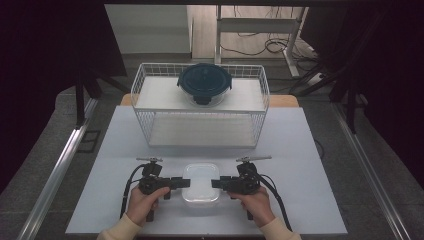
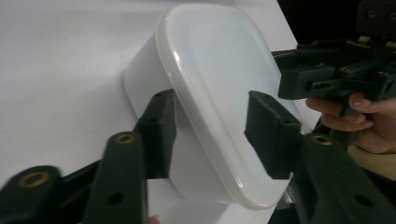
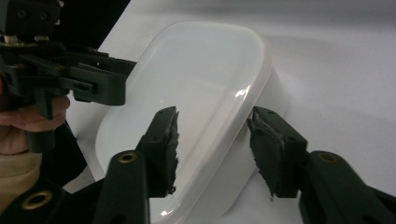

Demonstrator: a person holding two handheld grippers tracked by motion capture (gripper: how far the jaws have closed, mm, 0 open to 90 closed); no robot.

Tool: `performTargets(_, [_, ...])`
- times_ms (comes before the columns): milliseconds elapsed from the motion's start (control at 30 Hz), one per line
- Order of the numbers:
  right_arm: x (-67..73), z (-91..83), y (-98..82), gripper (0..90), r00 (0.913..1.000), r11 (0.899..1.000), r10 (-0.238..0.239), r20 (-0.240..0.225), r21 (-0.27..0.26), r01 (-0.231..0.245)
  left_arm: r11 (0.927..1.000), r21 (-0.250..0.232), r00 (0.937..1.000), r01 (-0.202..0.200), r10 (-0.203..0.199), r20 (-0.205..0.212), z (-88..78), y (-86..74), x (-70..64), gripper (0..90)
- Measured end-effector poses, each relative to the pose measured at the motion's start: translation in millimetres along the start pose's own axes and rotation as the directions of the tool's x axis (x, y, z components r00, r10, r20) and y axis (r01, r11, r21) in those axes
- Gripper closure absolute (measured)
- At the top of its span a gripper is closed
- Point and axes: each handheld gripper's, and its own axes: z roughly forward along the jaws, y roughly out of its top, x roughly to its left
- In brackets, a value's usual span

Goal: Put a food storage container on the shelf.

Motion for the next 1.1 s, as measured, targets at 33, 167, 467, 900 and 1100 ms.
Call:
performTargets(33, [-0.1,-1.6,0.0,58.1,1.0,1.0,0.008,0.0,-0.005,-0.008,1.0,-0.004,1.0,0.004,-0.004,0.0,-0.8,0.0,0.0,59.2])
performTargets(167, [-0.8,-6.1,-2.8,63.9,0.9985,0.998,0.052,-0.016,-0.019,-0.052,0.9998,-0.02,1.0,0.003,-0.003,-0.006,-3.8,-1.7,-3.7,64.1])
performTargets(467, [4.2,-16.9,-8.0,70.7,0.998,0.997,0.053,-0.034,-0.047,-0.054,0.999,-0.045,0.9999,-0.004,0.005,0.013,-12.1,-5.1,-9.6,72.0])
performTargets(900, [14.1,-27.2,-7.8,77.9,0.9993,0.996,-0.037,0.001,-0.086,0.037,0.9961,-0.074,0.9986,-0.048,0.05,0.018,-21.1,-6.1,-19.8,77.3])
performTargets(1100, [17.2,-28.5,-7.4,78.5,0.998,0.994,-0.063,-0.005,-0.094,0.063,0.9959,-0.079,0.9989,-0.045,0.046,0.012,-22.6,-6.7,-19.2,77.7])
